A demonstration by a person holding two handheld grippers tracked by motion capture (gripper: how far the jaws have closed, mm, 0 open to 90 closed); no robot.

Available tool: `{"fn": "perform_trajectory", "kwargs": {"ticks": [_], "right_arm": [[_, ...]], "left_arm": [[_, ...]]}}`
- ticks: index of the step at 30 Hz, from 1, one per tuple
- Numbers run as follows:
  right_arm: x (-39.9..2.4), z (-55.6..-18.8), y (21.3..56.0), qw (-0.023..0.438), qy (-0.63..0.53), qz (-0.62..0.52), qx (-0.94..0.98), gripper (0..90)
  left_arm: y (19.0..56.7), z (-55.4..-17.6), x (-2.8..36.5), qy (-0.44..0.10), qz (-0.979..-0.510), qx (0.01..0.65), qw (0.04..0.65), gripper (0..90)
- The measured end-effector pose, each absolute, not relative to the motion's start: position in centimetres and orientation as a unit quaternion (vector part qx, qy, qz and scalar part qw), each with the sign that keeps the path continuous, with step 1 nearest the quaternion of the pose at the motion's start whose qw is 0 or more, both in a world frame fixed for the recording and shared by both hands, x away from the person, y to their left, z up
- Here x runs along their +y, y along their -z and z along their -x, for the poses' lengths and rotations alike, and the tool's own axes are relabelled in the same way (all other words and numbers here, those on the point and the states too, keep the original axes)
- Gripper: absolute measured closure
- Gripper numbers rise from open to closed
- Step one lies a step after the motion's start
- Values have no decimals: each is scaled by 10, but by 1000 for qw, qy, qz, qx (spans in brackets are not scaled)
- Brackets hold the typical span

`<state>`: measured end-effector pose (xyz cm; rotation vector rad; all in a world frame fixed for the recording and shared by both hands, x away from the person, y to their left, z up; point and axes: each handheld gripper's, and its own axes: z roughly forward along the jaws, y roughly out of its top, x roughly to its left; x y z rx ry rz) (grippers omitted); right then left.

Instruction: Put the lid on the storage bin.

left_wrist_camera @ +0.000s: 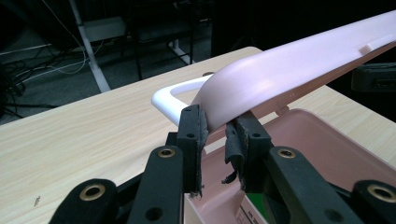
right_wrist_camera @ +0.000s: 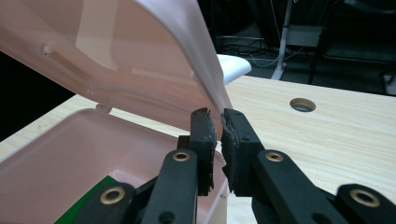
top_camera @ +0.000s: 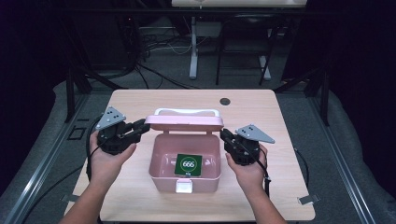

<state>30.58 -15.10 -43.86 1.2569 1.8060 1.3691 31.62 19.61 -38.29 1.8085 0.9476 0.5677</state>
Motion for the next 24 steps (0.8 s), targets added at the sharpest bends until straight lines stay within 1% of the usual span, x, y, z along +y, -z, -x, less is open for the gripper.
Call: {"fn": "perform_trajectory", "kwargs": {"ticks": [12, 24], "right_arm": [[-162, -309, 441, 274, -503, -481, 663, 822], [-167, -310, 437, 267, -510, -485, 659, 785]], "left_arm": [[383, -311, 196, -231, -747, 385, 490, 731], [387, -298, 199, -224, -753, 375, 492, 722]]}}
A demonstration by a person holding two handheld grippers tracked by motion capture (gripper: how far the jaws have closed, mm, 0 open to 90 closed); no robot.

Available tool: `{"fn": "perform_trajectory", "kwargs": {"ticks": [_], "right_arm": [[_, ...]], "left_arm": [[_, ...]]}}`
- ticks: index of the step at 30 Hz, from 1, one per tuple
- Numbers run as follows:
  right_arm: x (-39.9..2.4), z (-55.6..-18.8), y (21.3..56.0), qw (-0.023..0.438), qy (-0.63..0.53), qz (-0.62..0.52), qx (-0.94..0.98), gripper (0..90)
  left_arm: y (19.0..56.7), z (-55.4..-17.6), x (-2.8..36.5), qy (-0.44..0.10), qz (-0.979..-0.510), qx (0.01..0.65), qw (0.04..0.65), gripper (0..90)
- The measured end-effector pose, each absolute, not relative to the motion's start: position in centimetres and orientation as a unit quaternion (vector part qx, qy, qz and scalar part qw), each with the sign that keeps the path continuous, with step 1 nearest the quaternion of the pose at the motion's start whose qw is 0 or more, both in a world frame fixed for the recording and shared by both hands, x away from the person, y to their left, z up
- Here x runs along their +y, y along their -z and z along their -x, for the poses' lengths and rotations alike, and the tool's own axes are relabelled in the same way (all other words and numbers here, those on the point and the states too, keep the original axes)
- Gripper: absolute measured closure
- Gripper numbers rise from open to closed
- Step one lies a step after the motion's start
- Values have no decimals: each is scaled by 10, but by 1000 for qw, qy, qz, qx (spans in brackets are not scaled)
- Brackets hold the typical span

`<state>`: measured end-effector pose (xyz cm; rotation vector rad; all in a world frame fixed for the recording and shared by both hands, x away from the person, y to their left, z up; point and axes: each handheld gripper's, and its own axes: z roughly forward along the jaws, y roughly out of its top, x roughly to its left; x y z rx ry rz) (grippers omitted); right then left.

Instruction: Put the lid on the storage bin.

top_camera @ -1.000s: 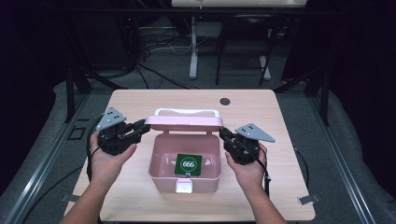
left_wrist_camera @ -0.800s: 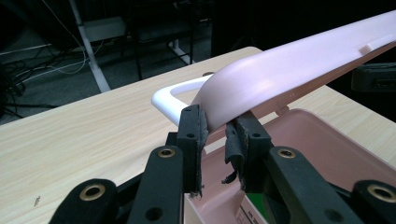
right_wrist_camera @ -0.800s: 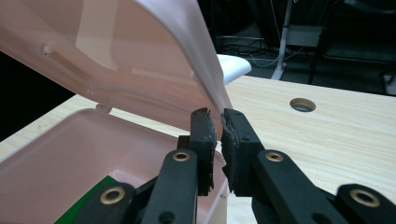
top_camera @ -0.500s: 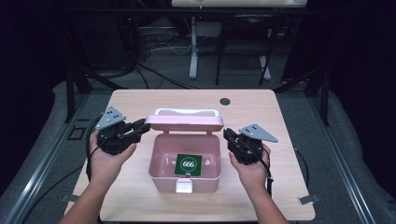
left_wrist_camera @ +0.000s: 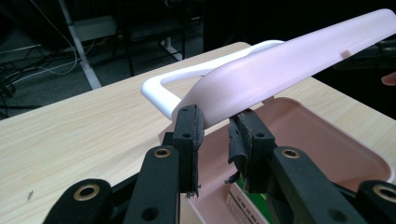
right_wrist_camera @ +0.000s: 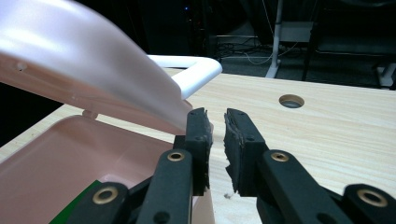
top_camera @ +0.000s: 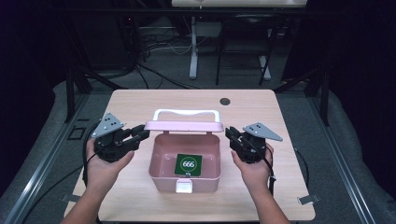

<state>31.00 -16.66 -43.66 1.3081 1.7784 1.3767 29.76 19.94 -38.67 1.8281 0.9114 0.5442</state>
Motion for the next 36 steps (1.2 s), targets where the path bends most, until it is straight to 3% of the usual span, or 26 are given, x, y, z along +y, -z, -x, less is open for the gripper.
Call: {"fn": "perform_trajectory", "kwargs": {"ticks": [10, 36], "right_arm": [[-170, -312, 436, 251, -515, -485, 661, 706], [-174, -314, 433, 242, -518, -486, 660, 640]], "left_arm": [[392, -288, 203, -212, -756, 373, 494, 712], [408, -270, 207, -203, -759, 366, 498, 706]]}}
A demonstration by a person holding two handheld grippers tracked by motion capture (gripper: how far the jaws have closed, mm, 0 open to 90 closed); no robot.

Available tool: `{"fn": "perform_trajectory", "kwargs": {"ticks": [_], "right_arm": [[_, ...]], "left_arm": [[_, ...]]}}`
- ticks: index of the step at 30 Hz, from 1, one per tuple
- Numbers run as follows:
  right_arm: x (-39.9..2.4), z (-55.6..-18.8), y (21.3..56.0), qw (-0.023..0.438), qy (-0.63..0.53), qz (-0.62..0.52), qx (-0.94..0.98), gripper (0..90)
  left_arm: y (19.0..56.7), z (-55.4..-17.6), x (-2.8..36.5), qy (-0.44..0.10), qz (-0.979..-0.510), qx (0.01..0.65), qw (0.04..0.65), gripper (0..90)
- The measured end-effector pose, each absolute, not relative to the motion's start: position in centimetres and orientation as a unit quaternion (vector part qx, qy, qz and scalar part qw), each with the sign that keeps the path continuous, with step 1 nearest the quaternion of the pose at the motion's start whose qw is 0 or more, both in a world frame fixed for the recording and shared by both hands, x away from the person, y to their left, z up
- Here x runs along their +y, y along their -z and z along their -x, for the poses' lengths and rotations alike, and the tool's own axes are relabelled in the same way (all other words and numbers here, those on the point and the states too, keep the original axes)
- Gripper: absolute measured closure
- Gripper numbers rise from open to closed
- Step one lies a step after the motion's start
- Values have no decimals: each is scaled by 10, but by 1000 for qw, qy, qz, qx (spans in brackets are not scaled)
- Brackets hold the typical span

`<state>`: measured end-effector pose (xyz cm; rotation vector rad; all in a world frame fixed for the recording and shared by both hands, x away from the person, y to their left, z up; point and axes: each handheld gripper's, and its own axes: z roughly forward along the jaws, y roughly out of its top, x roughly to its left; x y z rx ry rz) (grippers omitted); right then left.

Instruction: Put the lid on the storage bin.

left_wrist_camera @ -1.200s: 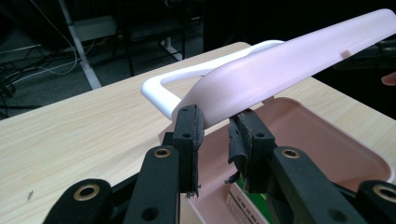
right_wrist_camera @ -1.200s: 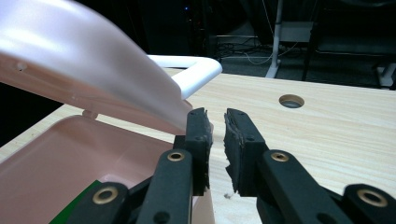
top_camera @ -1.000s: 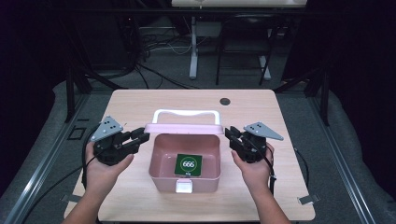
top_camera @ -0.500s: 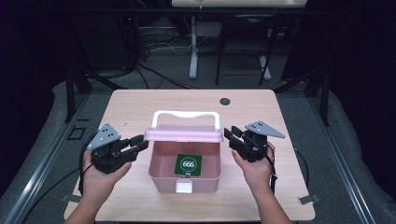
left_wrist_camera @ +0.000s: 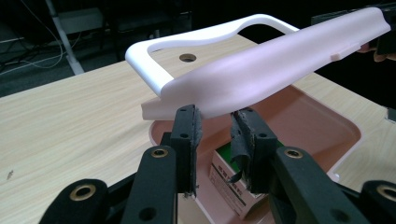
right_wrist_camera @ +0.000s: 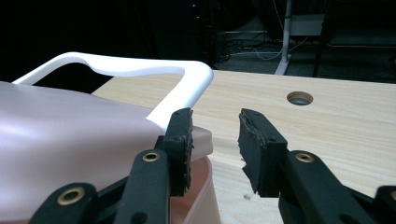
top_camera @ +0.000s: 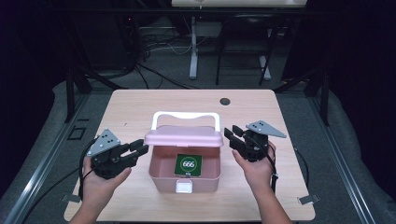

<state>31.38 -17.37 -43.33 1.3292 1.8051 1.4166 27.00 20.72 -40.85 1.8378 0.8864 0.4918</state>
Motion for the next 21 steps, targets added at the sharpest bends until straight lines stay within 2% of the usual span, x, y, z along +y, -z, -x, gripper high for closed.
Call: {"fn": "perform_trajectory", "kwargs": {"ticks": [21], "right_arm": [[-173, -314, 433, 237, -518, -483, 665, 611]], "left_arm": [[431, -255, 210, -195, -766, 363, 494, 699]]}}
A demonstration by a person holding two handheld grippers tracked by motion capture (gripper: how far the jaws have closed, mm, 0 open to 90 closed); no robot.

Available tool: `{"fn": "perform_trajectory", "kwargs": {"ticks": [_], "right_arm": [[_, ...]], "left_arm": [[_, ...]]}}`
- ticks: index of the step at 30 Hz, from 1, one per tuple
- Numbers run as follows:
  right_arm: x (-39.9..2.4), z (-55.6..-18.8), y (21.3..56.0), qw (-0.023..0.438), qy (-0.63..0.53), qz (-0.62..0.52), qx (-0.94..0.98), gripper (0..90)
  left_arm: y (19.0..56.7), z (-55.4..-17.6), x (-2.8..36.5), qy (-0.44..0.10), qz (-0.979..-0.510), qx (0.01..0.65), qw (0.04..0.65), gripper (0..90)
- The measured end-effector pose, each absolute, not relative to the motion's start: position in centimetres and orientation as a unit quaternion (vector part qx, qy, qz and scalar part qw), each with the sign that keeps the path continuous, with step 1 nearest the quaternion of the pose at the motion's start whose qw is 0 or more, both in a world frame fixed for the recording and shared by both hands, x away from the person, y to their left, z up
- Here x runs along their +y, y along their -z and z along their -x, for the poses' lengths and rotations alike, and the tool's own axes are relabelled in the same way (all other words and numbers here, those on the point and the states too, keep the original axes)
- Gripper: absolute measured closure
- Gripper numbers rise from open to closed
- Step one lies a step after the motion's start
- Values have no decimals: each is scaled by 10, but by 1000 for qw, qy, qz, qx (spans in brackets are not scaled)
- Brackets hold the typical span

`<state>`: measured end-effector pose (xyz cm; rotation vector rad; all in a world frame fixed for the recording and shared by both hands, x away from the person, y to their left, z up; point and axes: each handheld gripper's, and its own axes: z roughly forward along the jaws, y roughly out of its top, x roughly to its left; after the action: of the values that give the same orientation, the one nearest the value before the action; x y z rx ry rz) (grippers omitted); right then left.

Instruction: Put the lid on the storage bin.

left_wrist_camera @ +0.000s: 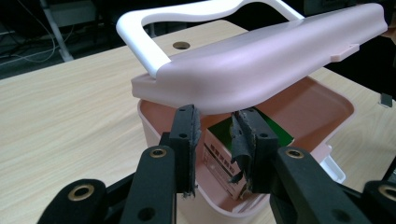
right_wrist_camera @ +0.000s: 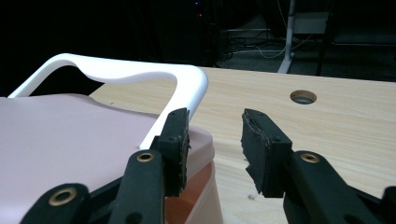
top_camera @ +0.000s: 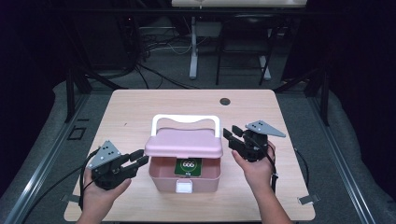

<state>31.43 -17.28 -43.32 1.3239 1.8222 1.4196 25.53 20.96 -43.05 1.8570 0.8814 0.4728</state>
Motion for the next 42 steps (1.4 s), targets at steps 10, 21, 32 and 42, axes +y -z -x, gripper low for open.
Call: {"fn": "perform_trajectory", "kwargs": {"ticks": [10, 21, 32, 42], "right_arm": [[-172, -314, 433, 236, -519, -482, 665, 611], [-173, -314, 434, 232, -522, -484, 663, 603], [-175, -315, 434, 231, -525, -484, 661, 602], [-175, -315, 434, 230, -525, -486, 660, 599]], "left_arm": [[440, -251, 212, -189, -770, 361, 491, 701], [445, -251, 212, -185, -770, 363, 492, 702], [451, -250, 212, -182, -770, 365, 491, 701], [458, -247, 213, -177, -777, 363, 482, 704]]}}
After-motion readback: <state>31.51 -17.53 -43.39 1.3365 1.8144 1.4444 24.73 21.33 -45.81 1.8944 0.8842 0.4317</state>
